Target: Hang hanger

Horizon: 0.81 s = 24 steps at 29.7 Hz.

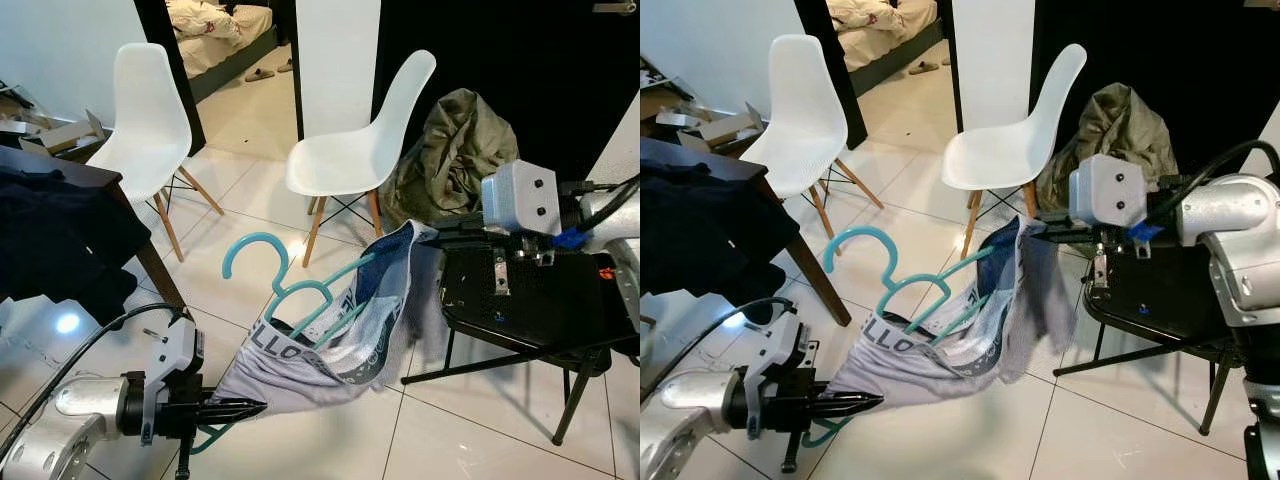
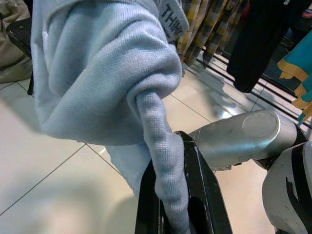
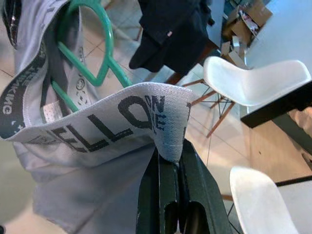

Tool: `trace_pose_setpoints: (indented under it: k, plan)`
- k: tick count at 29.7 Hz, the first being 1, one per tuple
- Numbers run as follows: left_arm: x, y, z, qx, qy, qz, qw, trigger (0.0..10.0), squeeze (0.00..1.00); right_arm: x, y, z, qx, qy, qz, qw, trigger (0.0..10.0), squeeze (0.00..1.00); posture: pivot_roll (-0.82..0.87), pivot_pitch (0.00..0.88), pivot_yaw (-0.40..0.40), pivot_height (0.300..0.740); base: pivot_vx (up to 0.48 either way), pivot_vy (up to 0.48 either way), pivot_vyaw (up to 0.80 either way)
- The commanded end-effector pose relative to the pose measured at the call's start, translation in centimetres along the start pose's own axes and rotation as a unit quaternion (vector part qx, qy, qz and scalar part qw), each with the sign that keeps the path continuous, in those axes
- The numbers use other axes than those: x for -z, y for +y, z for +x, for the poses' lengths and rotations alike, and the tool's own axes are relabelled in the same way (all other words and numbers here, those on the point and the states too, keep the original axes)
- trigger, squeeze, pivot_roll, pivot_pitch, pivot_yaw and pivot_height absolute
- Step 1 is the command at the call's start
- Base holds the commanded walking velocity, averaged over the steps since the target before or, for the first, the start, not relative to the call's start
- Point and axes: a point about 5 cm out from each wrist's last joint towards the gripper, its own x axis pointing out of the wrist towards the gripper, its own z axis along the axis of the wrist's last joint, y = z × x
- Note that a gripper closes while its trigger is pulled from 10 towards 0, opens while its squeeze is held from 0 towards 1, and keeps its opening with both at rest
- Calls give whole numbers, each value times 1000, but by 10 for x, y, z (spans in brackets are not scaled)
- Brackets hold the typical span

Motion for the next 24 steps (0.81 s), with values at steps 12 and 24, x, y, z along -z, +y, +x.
trace_pose_setpoints:
  k: [12, 24]
  plan:
    - [2, -5, 10, 29, 0, 1, 1000, 6941, 0, -15, 12, 34, -46, -63, -11, 997, 0, 0, -24, 96, 49, 740, 0, 0, 0]
    - [0, -1, 10, 30, -3, 4, 1000, 6627, 0, -6, 16, 26, -55, -16, 14, 998, 10000, 1000, -30, 95, 49, 740, 0, 0, 0]
